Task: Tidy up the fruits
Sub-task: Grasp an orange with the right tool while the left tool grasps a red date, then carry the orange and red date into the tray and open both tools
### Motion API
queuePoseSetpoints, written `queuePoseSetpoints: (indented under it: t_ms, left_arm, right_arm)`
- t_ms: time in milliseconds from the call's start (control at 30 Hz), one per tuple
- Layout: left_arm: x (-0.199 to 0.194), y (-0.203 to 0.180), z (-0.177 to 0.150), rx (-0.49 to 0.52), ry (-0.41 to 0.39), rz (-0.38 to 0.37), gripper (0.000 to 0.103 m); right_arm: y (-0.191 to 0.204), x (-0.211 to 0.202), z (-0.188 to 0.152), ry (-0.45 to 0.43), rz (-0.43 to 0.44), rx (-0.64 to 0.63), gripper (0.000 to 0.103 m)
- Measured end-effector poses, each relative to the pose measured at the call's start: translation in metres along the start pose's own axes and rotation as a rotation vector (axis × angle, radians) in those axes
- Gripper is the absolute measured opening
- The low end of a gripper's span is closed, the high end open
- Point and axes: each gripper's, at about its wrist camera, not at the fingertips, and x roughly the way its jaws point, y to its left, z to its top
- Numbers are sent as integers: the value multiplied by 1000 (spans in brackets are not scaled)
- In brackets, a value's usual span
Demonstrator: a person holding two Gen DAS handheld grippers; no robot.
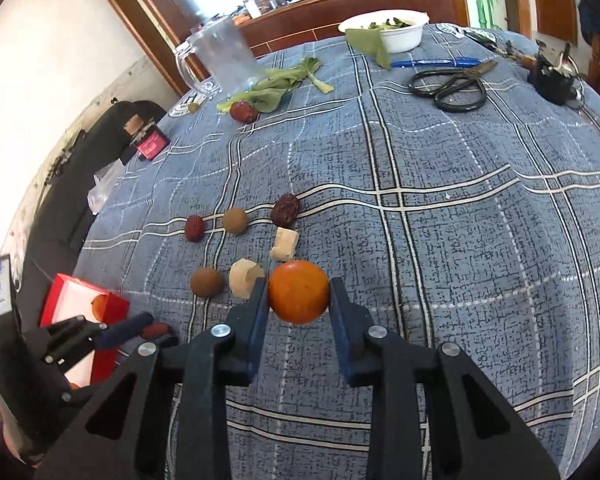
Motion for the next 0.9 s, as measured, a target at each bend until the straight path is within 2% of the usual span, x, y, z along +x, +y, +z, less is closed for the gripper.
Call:
queuePoseSetpoints:
  t_ms: [233, 433, 500, 667, 767, 900]
  left_arm:
    - [-9, -3, -5, -45, -29, 20, 26]
    - [-65, 10, -28, -133, -149, 35, 26]
    - [-92, 25, -46, -186, -197, 49, 26]
    - [-143, 71, -109, -321, -276, 173, 26]
    - [-150, 95, -143, -385, -258, 251, 26]
    - [-142, 118, -170, -456, -230, 244, 26]
  right_arm:
    - [4, -9, 1, -40, 25, -4, 32]
    - [19, -18, -4, -84, 52, -48, 32]
    - [28, -21, -9, -88, 77, -75, 32]
    - [73, -32, -36, -106, 137, -215, 32]
    - [111, -30, -55, -55, 216, -263, 32]
    - [166, -25, -81, -14, 268, -355, 32]
